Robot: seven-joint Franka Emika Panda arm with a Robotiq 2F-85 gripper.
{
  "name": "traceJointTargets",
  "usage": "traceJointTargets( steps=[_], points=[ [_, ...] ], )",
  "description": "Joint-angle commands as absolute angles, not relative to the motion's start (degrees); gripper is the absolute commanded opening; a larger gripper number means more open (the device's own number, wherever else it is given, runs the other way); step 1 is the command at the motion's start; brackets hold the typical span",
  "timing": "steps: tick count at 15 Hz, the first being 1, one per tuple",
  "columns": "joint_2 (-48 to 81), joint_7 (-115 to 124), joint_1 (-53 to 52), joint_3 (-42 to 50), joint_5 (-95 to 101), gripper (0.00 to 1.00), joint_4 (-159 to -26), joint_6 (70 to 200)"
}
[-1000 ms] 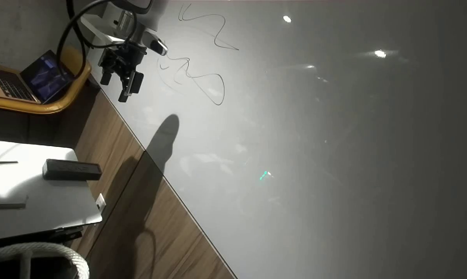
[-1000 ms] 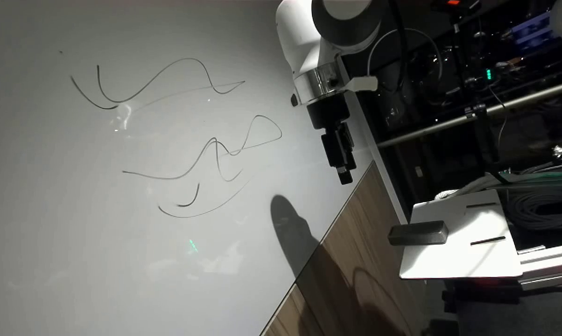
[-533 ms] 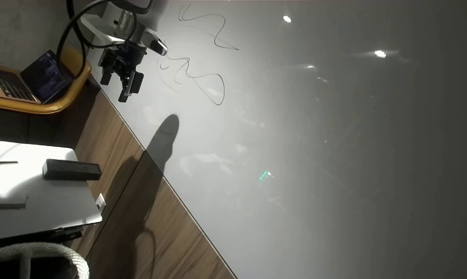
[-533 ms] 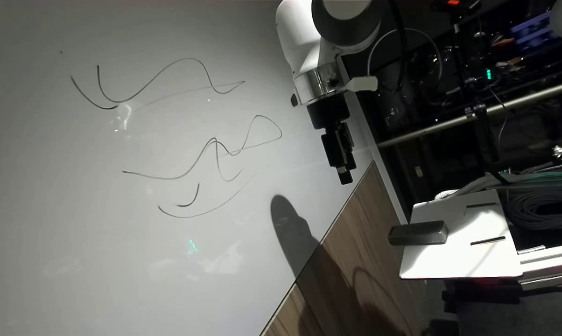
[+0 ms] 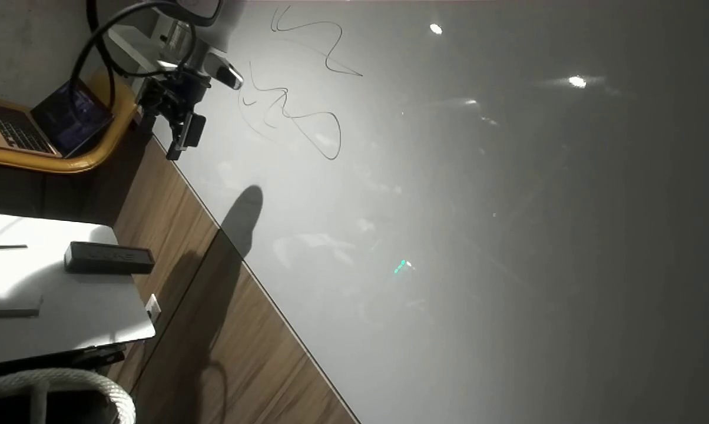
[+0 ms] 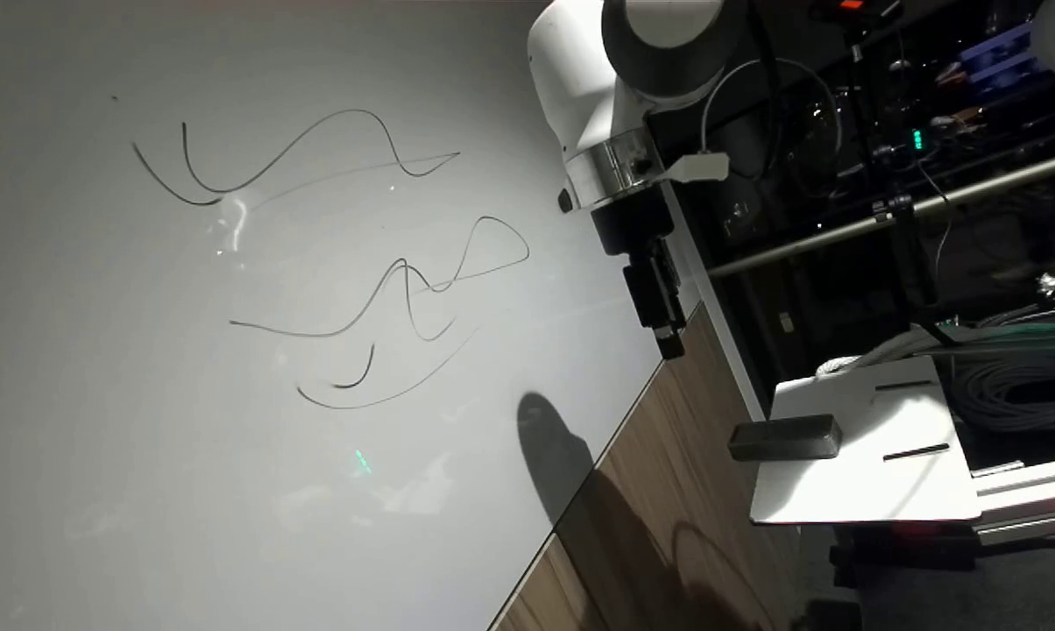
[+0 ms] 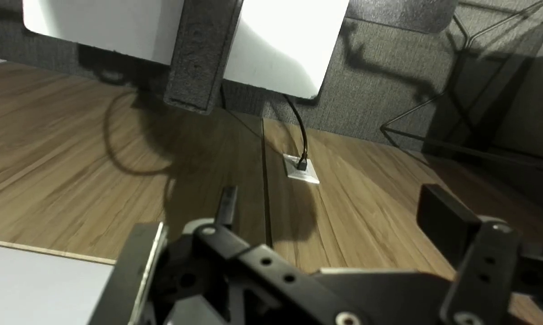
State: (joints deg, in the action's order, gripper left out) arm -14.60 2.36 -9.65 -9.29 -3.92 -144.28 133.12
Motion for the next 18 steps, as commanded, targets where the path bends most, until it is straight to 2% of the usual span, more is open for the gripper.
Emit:
traceJointTargets(
  steps=[1,7,8,18],
  points=[
    [-16.97,6.95,-10.95,-11.48,-4.41,1.0,-151.12,138.05],
    [-21.2,19.64,-7.36,-12.9,1.7,1.0,-161.71,143.54],
    [-18.39,21.19,-5.97,-12.86,2.79,1.0,-158.28,142.6],
    [-8.76,21.47,-1.52,-10.59,2.51,1.0,-159.37,151.32]
  ],
)
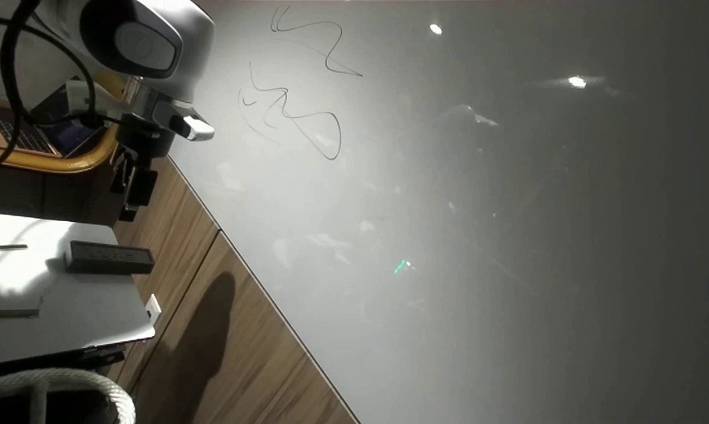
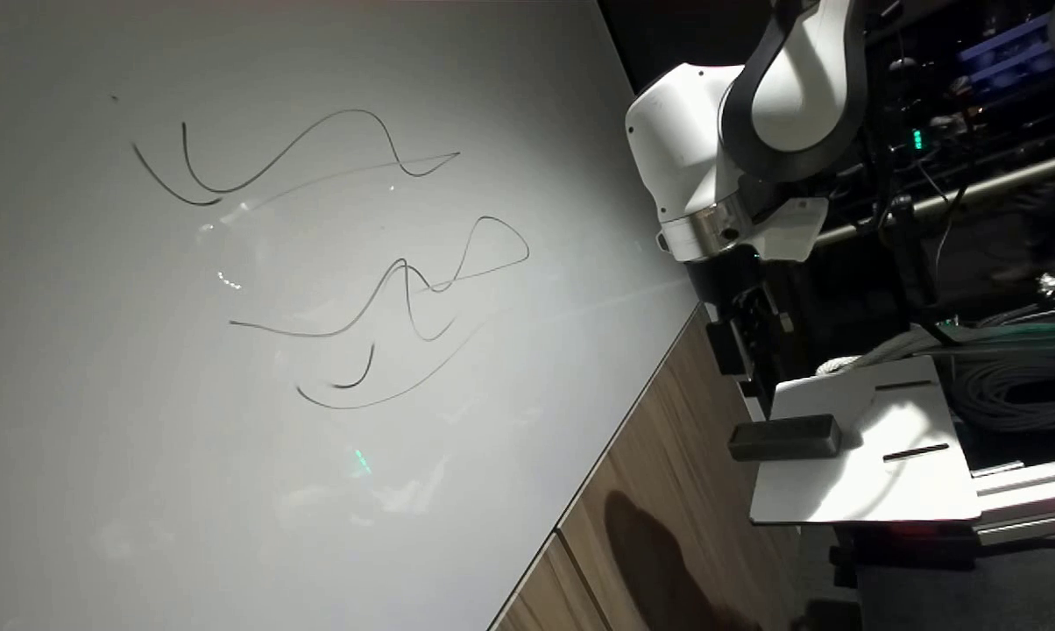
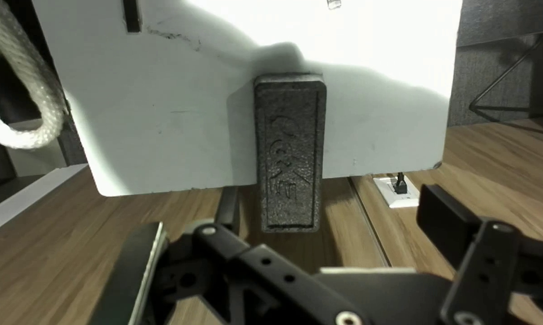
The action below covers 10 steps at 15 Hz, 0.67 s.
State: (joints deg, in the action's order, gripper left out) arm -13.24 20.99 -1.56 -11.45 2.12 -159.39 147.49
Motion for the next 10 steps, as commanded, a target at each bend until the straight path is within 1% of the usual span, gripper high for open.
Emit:
traceJointTargets(
  steps=[1,4,10],
  points=[
    [-7.26,21.79,-1.55,-10.59,3.03,1.0,-159.4,152.28],
    [-3.7,21.34,-1.94,-9.87,3.33,1.0,-159.43,154.85],
    [-2.06,21.3,-1.76,-7.71,7.44,1.0,-159.32,154.46]
  ],
)
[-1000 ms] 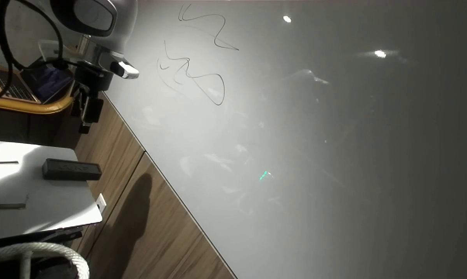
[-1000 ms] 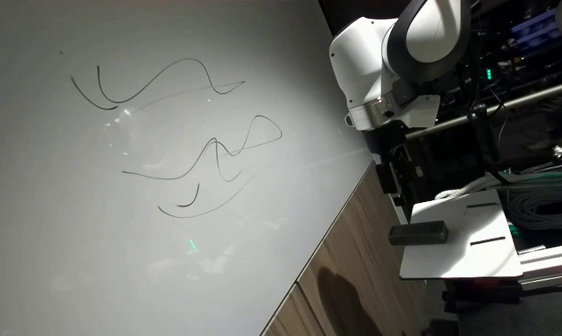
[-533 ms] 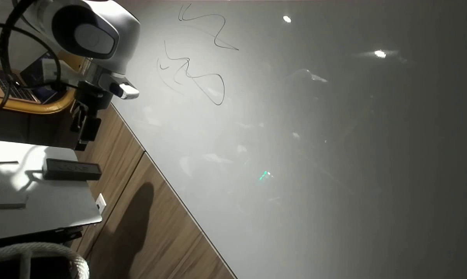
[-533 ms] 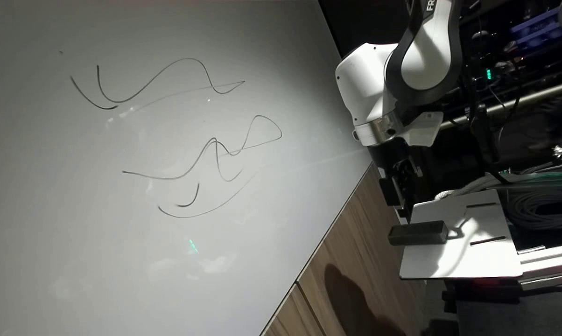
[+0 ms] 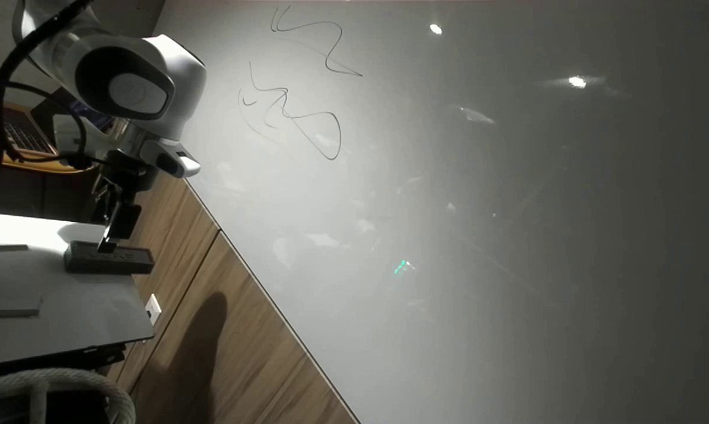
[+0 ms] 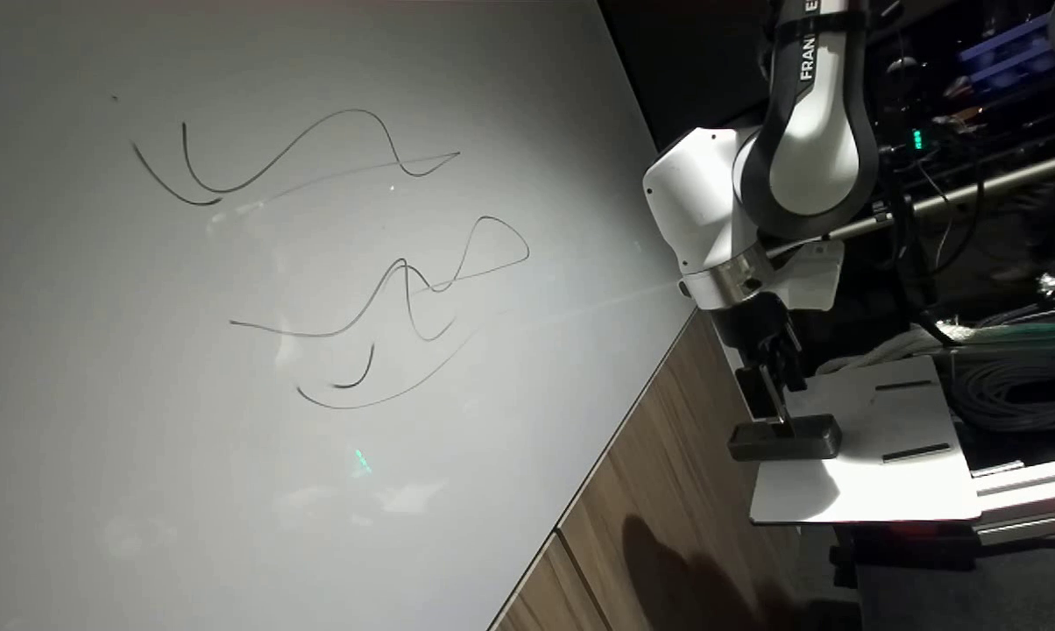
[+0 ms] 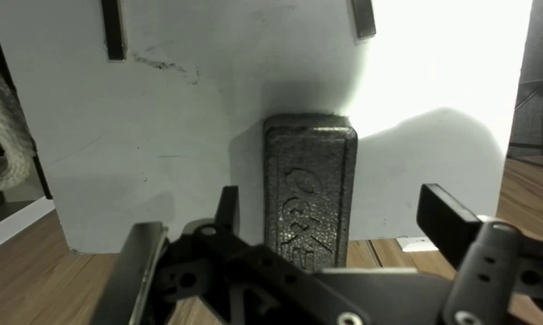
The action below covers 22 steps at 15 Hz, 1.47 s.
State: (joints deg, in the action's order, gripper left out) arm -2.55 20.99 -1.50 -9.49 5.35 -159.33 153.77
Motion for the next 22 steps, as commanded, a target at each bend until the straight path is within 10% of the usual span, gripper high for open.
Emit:
traceJointTargets(
  steps=[1,22],
  points=[
    [-1.46,21.2,-1.77,-7.38,7.53,1.0,-159.32,154.99],
    [3.13,21.95,-4.42,-5.34,11.52,1.0,-158.8,159.4]
  ],
)
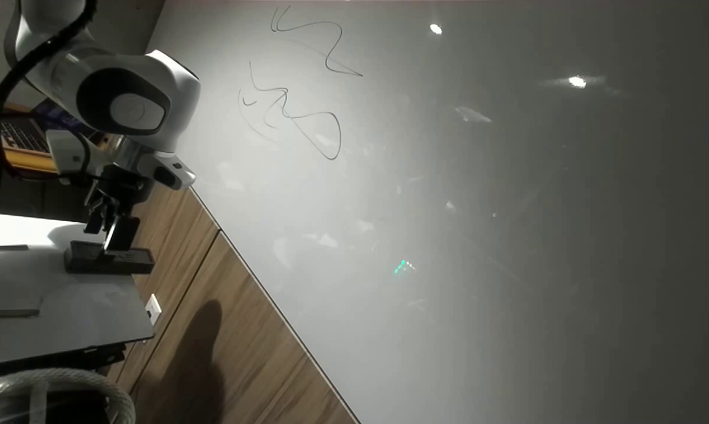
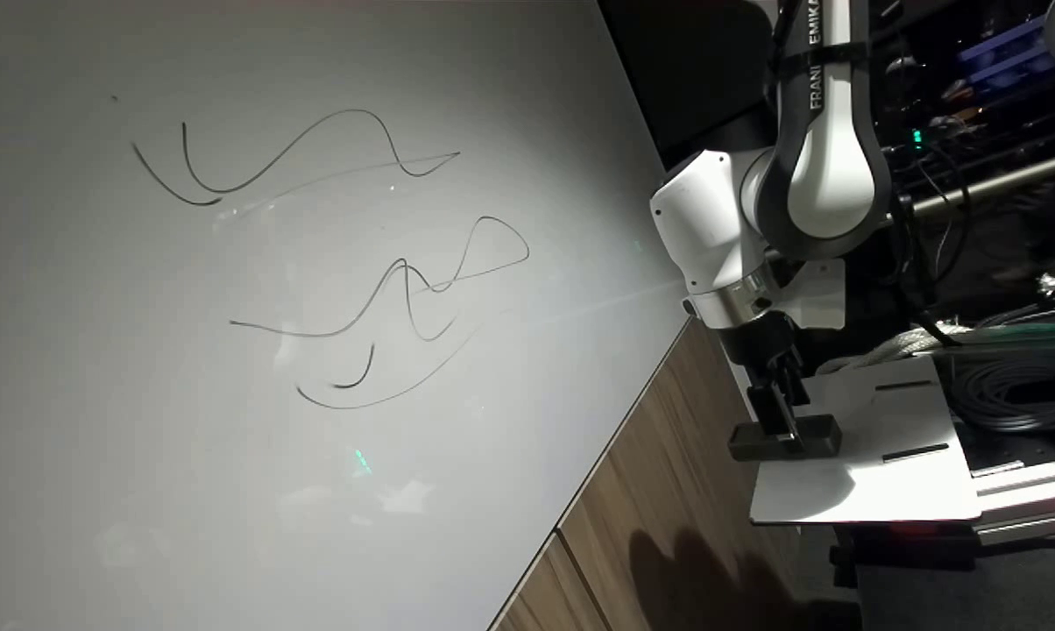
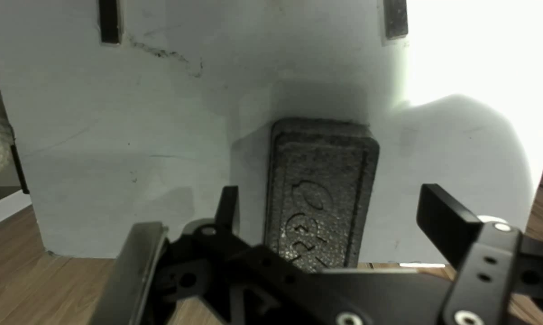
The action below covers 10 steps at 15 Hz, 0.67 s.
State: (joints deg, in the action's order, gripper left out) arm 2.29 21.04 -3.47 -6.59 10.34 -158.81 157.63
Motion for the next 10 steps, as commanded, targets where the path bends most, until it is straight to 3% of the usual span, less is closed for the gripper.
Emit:
traceJointTargets(
  steps=[1,2,3,4,6,10],
  points=[
    [3.19,21.92,-4.47,-5.35,11.45,1.0,-158.8,159.44],
    [3.27,21.96,-4.52,-5.35,11.48,1.0,-158.8,159.45],
    [3.48,21.9,-4.57,-5.37,11.37,0.93,-158.8,159.5],
    [3.69,21.84,-4.63,-5.37,11.28,0.72,-158.8,159.58],
    [4.46,21.46,-4.67,-5.27,10.97,0.68,-158.8,159.89],
    [4.9,21.13,-5.05,-5.13,10.32,0.37,-158.81,160.48]
  ],
)
